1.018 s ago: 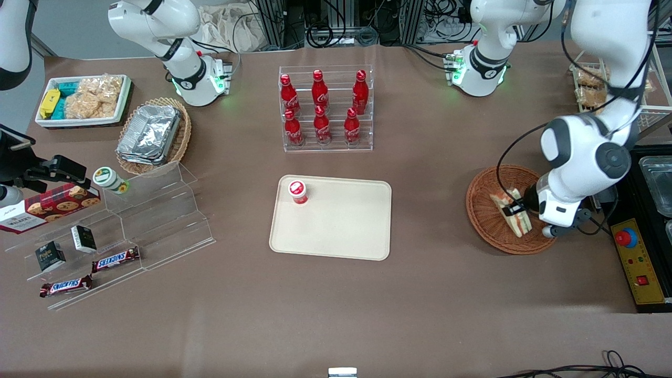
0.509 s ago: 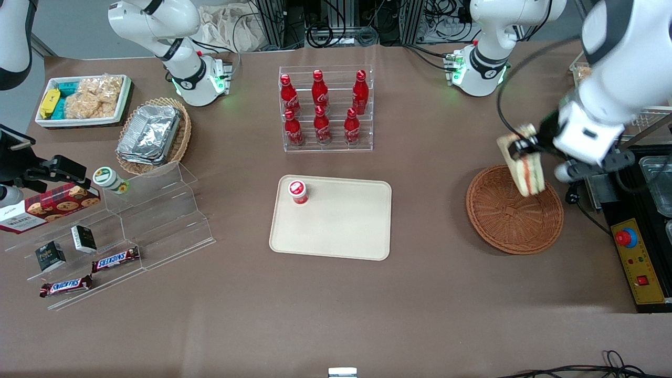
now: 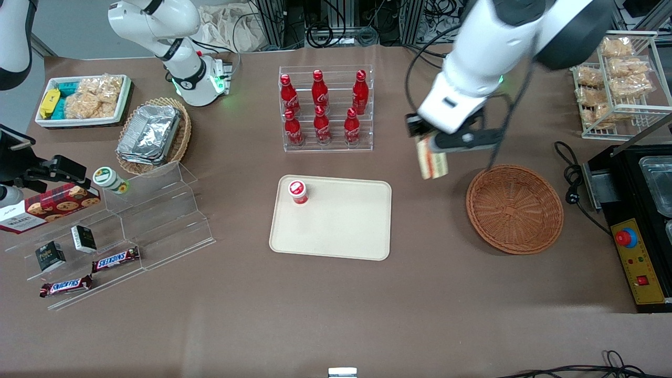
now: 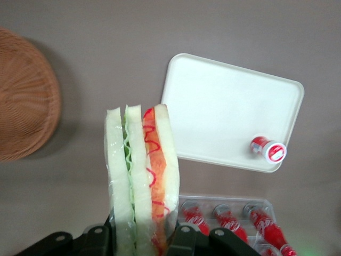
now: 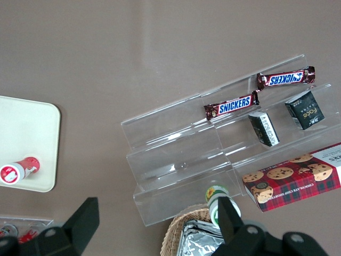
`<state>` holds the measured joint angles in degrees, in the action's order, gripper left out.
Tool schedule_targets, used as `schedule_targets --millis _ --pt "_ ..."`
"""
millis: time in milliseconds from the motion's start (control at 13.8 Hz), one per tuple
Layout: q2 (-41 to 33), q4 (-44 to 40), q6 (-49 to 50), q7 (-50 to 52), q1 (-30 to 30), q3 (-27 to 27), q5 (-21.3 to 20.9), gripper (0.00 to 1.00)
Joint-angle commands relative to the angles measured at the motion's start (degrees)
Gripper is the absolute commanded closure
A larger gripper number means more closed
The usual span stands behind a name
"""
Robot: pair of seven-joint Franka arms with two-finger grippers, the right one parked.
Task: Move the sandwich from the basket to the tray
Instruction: 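Lift the sandwich and carry it toward the cream tray, then lower the sandwich onto the tray and open the left gripper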
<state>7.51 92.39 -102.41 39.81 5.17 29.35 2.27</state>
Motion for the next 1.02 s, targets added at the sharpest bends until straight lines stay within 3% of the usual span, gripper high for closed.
schedule_targets --millis 0,436,945 --pt "9.95 -3.53 -4.63 0.88 2.81 0.54 -3.49 0.63" --pt "25.43 -5.37 -19.13 2.11 5.90 0.45 -10.43 0.63" --pt "34.41 -5.29 -25.74 2.47 8.02 0.18 -15.37 0.63"
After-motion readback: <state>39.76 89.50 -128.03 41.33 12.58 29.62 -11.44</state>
